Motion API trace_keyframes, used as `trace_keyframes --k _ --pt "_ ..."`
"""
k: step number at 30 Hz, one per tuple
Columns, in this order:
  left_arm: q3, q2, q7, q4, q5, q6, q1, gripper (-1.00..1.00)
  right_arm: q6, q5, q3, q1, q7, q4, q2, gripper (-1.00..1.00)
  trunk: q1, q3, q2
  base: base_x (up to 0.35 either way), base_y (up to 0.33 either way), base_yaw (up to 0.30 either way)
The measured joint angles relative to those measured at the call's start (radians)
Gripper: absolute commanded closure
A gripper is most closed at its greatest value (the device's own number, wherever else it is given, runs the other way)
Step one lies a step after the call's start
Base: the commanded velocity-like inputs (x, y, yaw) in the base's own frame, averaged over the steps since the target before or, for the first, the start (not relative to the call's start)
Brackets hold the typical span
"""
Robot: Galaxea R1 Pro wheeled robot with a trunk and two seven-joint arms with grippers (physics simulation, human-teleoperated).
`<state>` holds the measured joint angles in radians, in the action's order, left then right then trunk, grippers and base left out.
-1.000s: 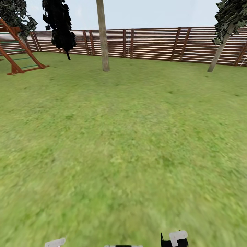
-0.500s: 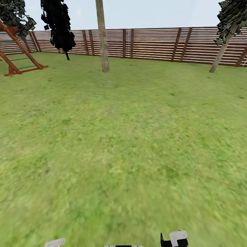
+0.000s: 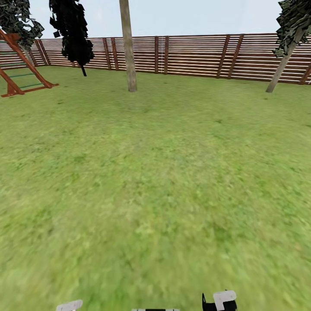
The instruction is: In the garden, pick up the pesticide atomizer on the floor and spray pesticide onto both trees until each tree trunk is fully covered.
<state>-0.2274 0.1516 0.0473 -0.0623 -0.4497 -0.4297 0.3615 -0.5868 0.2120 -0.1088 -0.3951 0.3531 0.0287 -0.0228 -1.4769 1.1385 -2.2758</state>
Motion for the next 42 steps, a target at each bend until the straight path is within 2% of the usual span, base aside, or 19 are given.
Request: trace_keyframes --k 42 --pt "0.0 0.0 -0.001 0.0 -0.001 0.0 0.0 1.0 0.0 0.0 0.0 0.0 0.0 0.0 0.0 -1.0 0.0 0.0 0.0 0.336 0.077 0.0"
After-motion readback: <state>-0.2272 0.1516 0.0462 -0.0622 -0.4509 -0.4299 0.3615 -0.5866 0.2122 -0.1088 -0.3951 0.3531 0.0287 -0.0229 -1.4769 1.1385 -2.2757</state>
